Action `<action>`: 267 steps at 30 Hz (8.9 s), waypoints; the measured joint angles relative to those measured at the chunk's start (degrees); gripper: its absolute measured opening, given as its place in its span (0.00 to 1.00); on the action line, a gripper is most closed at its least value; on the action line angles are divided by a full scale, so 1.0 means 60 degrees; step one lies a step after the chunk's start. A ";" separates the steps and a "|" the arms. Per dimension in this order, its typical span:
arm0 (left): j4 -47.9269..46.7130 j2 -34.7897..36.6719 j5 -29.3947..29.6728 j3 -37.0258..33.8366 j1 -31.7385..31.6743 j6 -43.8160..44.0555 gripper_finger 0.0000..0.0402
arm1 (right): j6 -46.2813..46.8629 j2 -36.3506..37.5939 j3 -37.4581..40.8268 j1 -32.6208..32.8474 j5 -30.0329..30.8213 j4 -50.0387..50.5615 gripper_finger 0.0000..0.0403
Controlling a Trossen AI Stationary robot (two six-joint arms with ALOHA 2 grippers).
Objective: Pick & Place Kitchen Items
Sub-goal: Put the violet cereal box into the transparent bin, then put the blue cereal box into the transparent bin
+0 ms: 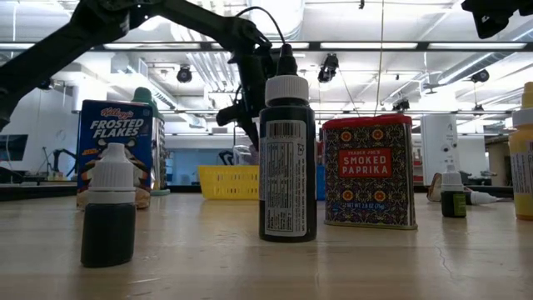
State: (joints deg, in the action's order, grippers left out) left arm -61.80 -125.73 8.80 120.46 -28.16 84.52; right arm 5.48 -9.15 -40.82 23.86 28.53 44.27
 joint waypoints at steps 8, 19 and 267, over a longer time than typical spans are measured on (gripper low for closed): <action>0.0061 0.0000 0.0033 0.0147 -0.0001 -0.0258 0.61 | -0.0008 0.0000 0.0003 -0.0001 -0.0001 0.0000 0.02; 0.0083 0.0000 0.0223 0.0334 0.0034 -0.0600 0.79 | -0.0002 0.0000 0.0004 -0.0004 0.0000 0.0000 0.02; -0.0161 0.7559 0.0397 -1.0144 0.7364 -0.8993 0.79 | -0.0011 0.0000 0.0002 -0.0001 0.0000 0.0000 0.02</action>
State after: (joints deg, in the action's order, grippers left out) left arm -62.76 -80.38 11.18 59.59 16.03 30.56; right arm 5.42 -9.15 -40.80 23.85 28.53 44.27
